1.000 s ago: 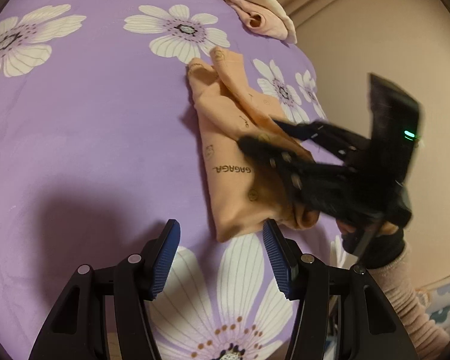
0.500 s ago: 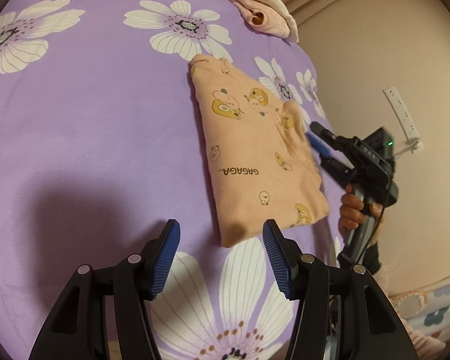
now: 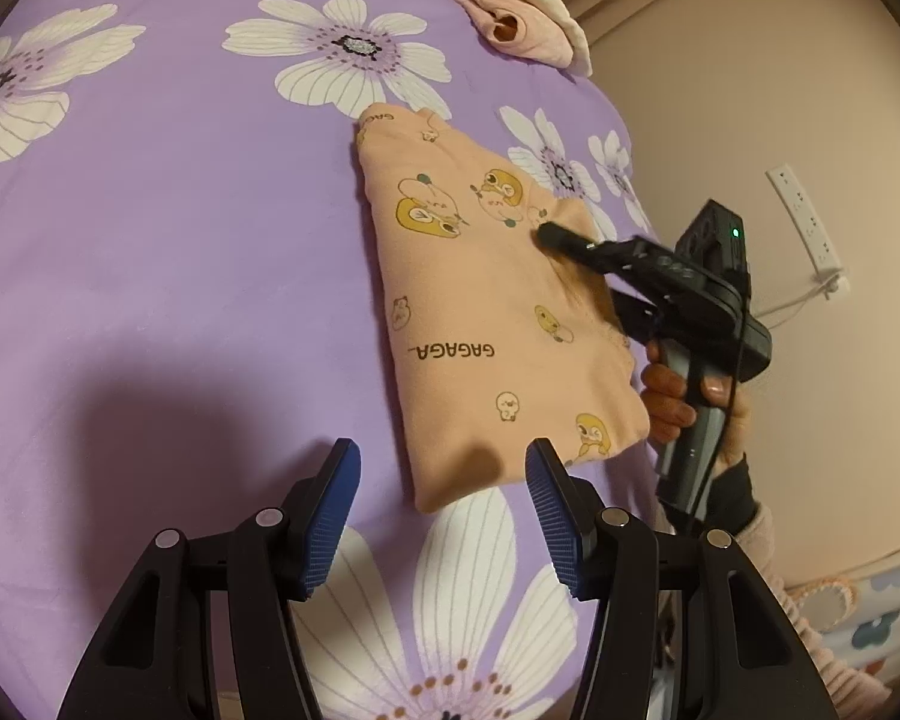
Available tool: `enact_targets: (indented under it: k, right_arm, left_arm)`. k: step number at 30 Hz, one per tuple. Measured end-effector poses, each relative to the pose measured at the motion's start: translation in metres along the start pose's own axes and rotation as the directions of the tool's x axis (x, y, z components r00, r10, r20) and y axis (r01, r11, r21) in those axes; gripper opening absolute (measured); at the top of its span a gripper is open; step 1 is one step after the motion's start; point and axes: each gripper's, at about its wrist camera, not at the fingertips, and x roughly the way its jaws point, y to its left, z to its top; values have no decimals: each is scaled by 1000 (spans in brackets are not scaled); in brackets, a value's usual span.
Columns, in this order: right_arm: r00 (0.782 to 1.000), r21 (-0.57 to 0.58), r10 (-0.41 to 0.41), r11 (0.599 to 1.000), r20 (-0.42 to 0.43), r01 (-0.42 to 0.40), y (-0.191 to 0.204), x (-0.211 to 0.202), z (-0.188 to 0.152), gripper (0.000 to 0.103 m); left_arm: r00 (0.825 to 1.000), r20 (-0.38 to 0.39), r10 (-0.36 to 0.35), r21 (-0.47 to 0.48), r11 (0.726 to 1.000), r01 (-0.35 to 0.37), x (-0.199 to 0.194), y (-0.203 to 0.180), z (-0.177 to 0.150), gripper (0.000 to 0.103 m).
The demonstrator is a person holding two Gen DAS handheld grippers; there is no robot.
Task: Fold small clothes
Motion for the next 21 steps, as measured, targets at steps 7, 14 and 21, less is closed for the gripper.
enact_targets:
  k: [7, 14, 21]
  right_arm:
    - [994, -82, -20, 996, 103, 28, 24, -20, 6, 9]
    - [988, -30, -121, 992, 98, 124, -1, -20, 19, 14]
    - [976, 10, -147, 989, 159, 147, -10, -39, 8, 35]
  left_arm:
    - [1000, 7, -7, 15, 1000, 7, -2, -6, 5, 55]
    - [999, 15, -36, 48, 998, 35, 13, -23, 20, 55]
    - [997, 75, -33, 132, 991, 23, 20, -49, 29, 55]
